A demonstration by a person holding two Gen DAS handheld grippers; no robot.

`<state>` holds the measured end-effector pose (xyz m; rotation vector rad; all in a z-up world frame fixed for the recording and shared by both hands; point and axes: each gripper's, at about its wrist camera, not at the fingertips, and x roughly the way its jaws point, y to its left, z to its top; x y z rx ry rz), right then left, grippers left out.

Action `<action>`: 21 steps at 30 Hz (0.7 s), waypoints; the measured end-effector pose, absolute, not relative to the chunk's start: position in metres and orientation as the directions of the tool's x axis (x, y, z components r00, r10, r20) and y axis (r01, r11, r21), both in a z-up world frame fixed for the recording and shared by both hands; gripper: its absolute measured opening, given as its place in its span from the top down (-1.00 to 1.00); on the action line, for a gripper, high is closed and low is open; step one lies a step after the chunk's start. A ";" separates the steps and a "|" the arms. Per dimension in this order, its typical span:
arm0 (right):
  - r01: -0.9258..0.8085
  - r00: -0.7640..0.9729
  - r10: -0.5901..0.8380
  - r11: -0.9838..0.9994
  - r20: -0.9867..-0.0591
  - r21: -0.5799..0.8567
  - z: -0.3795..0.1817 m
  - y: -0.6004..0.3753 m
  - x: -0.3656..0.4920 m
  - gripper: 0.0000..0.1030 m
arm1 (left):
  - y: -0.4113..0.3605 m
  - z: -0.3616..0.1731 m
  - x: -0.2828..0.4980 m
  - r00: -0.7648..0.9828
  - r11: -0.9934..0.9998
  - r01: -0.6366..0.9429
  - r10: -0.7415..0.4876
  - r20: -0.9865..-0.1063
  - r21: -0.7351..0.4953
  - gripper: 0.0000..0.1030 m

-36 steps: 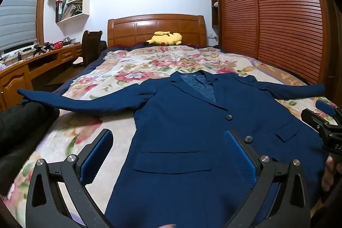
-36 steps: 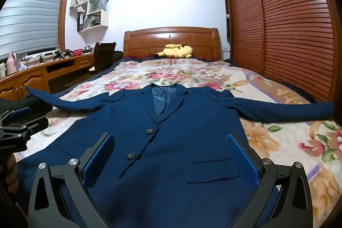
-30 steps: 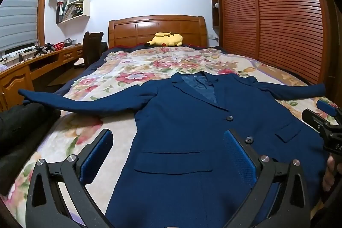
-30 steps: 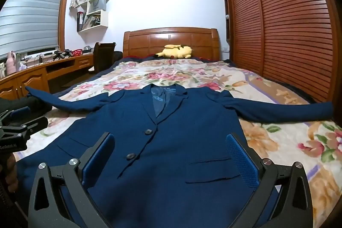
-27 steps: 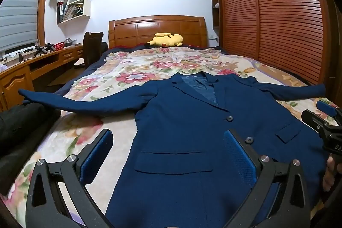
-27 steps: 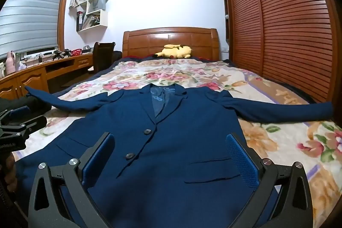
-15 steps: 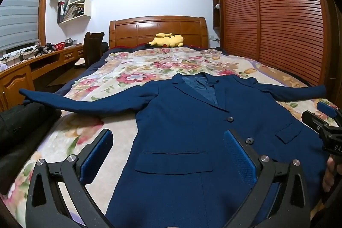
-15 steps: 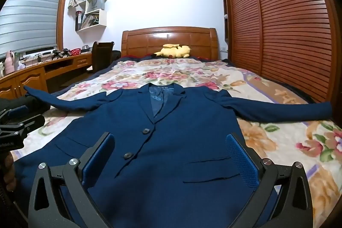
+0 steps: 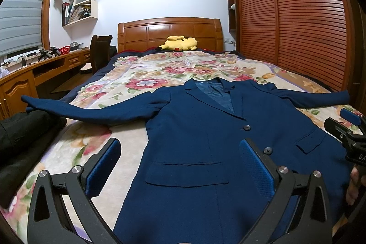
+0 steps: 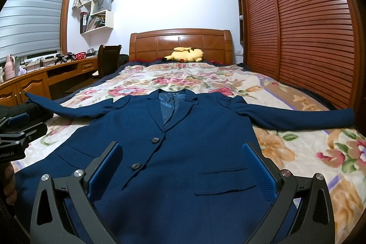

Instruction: Fold large clothes

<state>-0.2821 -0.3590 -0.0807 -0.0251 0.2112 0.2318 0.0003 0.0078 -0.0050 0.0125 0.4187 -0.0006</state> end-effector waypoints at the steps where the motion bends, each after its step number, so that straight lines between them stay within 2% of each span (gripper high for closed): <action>1: -0.231 0.951 0.226 0.973 -0.210 0.001 -0.080 -0.359 -0.282 -1.00 | 0.008 -0.005 0.000 0.914 1.000 0.004 0.002 -0.406 0.012 -1.00; 21: -0.229 0.953 0.224 0.973 -0.206 0.000 -0.081 -0.360 -0.283 -1.00 | 0.009 0.006 -0.001 0.917 1.000 -0.005 0.009 -0.399 0.012 -1.00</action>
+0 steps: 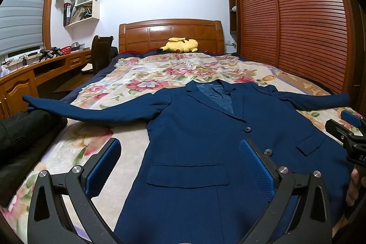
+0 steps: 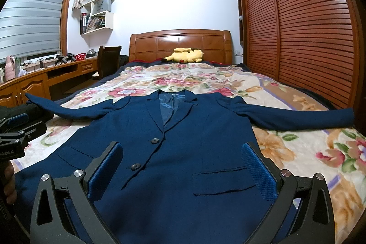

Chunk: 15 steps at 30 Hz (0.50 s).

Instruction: Fold large clothes

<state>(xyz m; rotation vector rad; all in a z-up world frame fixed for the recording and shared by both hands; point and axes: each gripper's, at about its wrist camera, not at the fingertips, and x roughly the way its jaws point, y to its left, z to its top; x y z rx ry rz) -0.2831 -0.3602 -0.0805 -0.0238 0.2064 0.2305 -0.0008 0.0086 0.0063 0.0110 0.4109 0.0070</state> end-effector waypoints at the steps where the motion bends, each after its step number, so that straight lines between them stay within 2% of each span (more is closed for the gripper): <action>1: -0.229 0.953 0.224 0.973 -0.206 0.000 -0.081 -0.360 -0.283 -1.00 | 0.008 0.006 -0.001 0.917 1.000 -0.004 0.008 -0.399 0.011 -1.00; 15: -0.229 0.953 0.225 0.973 -0.205 0.000 -0.081 -0.360 -0.283 -1.00 | 0.008 0.006 -0.001 0.917 1.000 -0.003 0.007 -0.398 0.011 -1.00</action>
